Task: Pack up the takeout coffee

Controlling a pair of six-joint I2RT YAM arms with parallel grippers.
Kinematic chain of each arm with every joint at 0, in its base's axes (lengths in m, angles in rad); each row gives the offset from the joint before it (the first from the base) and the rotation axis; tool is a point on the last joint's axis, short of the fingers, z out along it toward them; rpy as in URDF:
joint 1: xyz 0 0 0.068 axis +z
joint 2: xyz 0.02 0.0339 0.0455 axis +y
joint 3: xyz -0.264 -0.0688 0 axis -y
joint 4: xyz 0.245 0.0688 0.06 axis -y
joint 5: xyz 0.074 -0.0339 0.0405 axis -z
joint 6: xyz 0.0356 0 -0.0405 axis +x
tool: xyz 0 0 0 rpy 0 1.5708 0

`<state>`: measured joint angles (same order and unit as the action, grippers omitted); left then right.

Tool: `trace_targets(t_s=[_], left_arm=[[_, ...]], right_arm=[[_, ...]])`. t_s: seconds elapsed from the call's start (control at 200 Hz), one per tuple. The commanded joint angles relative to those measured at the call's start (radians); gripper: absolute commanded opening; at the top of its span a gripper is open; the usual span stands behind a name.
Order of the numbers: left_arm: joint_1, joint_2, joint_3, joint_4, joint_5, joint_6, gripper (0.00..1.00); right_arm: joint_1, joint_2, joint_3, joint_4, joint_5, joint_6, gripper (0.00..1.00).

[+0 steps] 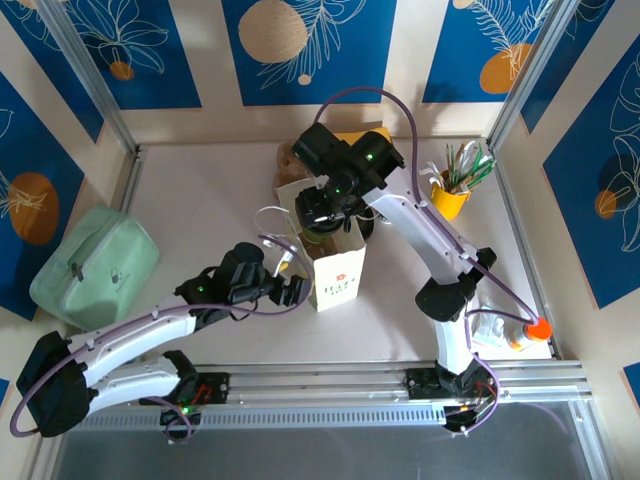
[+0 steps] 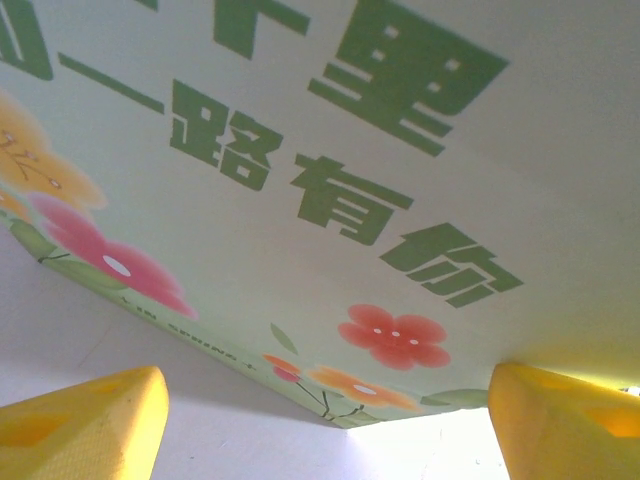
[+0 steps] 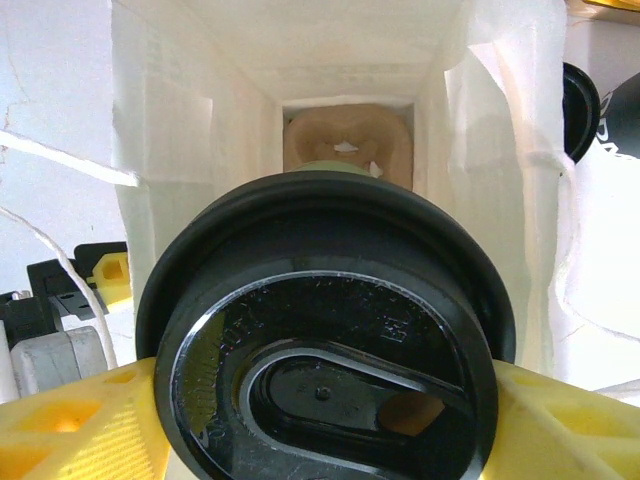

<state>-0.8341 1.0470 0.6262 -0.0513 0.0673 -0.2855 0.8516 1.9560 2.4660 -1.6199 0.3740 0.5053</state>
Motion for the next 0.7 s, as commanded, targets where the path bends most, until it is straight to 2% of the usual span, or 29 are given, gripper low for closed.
trace_targets(t_s=[0.0,0.305,0.69], left_arm=[[-0.01,-0.001,-0.003,0.046,-0.015,0.02,0.82],[-0.021,-0.002,-0.013,0.068,0.009,0.039,0.82],[-0.02,-0.117,-0.031,-0.027,-0.017,0.117,0.84]], right_arm=[[0.013,0.003,-0.006,-0.12,-0.006,-0.012,0.72],[0.03,0.026,-0.027,-0.14,-0.003,-0.017,0.72],[0.033,0.053,-0.081,-0.137,-0.012,-0.029,0.72]])
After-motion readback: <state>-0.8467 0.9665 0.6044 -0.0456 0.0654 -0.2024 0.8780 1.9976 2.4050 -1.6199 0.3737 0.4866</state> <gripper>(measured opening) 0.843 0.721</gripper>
